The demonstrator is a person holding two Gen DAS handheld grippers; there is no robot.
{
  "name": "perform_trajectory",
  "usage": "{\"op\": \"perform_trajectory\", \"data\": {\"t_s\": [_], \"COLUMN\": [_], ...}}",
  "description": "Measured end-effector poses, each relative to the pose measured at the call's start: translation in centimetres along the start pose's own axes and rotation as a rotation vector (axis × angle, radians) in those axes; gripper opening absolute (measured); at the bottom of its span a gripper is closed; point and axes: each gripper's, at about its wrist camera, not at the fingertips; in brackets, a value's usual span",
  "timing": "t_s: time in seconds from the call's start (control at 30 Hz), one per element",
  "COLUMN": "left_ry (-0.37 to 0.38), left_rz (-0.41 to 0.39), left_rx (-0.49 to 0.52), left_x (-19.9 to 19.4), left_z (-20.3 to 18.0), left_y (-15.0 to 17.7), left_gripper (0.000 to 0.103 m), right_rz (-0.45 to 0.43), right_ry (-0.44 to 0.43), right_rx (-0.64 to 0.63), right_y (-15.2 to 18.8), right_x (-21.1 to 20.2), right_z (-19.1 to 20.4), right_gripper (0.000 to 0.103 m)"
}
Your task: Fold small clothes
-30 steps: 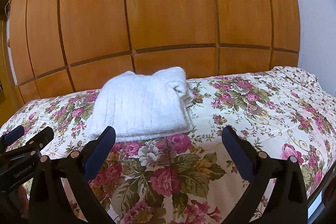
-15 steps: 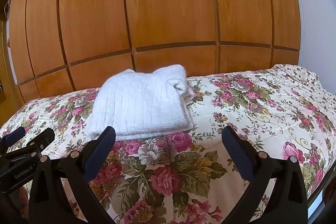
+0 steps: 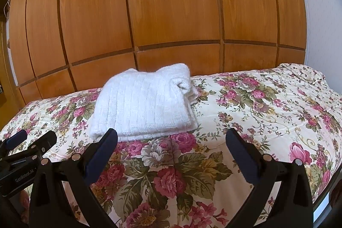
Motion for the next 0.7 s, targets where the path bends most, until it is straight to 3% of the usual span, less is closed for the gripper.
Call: {"op": "perform_trajectory", "data": {"t_s": [0.7], "left_ry": [0.012], "left_rz": [0.03], "left_rx": [0.022], "left_x": [0.2], "left_z": [-0.46], "left_y": [0.29], "left_gripper": [0.099], "right_rz": [0.016], "right_ry": [-0.003], "right_rx": [0.005], "right_y": [0.44], "right_x": [0.35], "right_z": [-0.04], "right_gripper": [0.101]}}
Point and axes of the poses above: each gripper's, at about its wrist camera, not at the fingertips, and x roughly the way its jaws point, z to its left, y to its underside
